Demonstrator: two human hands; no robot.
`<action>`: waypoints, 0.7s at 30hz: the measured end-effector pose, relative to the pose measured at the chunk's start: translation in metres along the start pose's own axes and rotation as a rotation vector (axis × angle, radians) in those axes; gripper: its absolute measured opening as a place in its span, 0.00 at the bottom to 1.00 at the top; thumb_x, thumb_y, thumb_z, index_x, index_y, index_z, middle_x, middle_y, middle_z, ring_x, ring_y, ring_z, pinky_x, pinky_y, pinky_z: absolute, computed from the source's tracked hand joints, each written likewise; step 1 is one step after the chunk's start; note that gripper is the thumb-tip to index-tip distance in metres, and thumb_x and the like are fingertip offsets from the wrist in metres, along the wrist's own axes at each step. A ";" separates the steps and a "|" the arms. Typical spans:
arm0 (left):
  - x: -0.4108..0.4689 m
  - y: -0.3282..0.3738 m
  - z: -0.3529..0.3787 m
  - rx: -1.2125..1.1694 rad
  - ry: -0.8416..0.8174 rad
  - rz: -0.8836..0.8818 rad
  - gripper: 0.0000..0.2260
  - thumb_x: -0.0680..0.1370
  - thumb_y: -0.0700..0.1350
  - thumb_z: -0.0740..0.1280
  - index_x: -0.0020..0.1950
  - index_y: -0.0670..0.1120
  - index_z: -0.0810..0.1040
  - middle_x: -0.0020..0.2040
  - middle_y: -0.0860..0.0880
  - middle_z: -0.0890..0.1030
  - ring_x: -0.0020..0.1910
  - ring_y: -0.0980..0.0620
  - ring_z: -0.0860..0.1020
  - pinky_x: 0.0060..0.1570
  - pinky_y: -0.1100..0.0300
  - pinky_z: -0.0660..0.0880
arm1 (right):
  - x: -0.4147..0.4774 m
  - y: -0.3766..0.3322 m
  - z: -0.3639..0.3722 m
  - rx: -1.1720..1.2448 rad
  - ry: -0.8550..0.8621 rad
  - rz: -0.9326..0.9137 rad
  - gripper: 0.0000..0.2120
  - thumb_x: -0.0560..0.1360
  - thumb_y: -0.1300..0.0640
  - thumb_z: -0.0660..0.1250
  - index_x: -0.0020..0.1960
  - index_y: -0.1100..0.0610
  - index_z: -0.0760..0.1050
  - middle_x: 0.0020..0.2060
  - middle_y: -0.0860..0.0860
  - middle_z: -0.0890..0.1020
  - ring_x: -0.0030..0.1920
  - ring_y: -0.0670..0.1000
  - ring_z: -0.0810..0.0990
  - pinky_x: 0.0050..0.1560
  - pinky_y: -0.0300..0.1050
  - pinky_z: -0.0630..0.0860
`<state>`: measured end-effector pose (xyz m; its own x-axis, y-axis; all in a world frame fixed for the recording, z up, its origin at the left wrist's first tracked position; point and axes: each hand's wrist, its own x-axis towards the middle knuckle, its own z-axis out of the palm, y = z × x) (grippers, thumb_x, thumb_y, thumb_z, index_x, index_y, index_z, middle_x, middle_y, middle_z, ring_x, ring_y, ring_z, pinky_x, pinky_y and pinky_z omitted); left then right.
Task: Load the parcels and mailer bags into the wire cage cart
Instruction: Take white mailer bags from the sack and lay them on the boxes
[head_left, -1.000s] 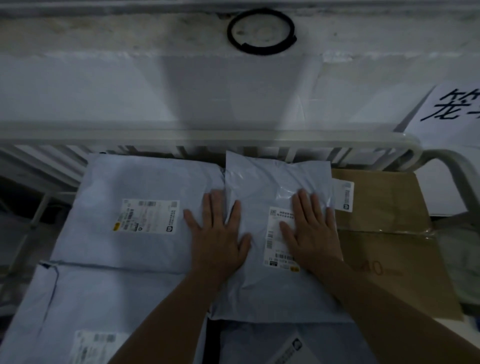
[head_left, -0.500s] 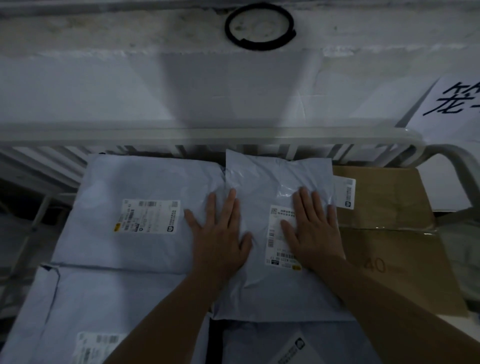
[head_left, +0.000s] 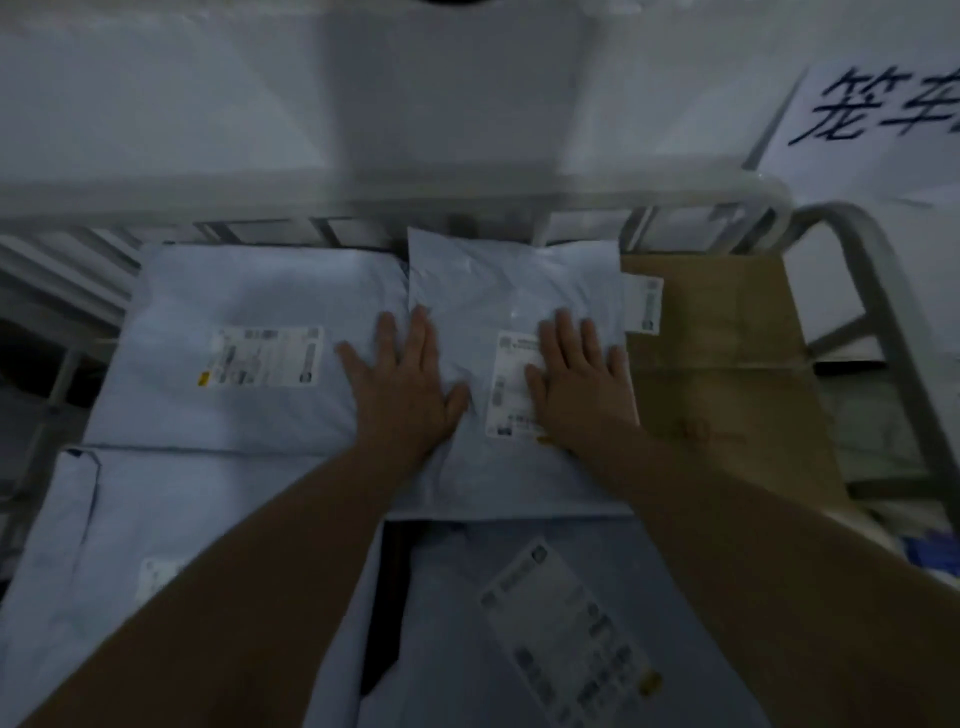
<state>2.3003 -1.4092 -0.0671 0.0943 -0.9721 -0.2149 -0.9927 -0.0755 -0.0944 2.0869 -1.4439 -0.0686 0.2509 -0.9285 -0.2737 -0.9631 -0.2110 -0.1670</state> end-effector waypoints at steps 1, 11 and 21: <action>0.000 0.001 -0.005 0.005 -0.026 -0.032 0.40 0.77 0.68 0.44 0.82 0.45 0.48 0.82 0.51 0.46 0.79 0.39 0.49 0.68 0.24 0.50 | -0.010 -0.001 -0.003 -0.018 -0.030 -0.015 0.31 0.83 0.39 0.40 0.82 0.49 0.39 0.81 0.49 0.39 0.80 0.56 0.39 0.77 0.65 0.41; -0.126 0.029 -0.073 -0.036 -0.170 0.103 0.34 0.79 0.63 0.47 0.81 0.46 0.57 0.82 0.43 0.45 0.80 0.43 0.49 0.73 0.32 0.48 | -0.136 0.011 -0.058 -0.163 -0.212 -0.295 0.35 0.77 0.30 0.33 0.81 0.42 0.45 0.81 0.47 0.38 0.80 0.55 0.35 0.75 0.71 0.43; -0.273 0.094 -0.112 -0.260 -0.524 0.116 0.44 0.76 0.73 0.52 0.82 0.49 0.42 0.82 0.51 0.40 0.80 0.49 0.40 0.71 0.28 0.43 | -0.261 0.019 -0.116 -0.221 -0.629 -0.493 0.65 0.54 0.15 0.54 0.80 0.43 0.34 0.79 0.47 0.33 0.79 0.52 0.34 0.76 0.68 0.39</action>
<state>2.1727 -1.1761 0.0919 -0.0568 -0.7433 -0.6666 -0.9784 -0.0915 0.1854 1.9916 -1.2413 0.1090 0.5935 -0.3832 -0.7078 -0.7090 -0.6651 -0.2344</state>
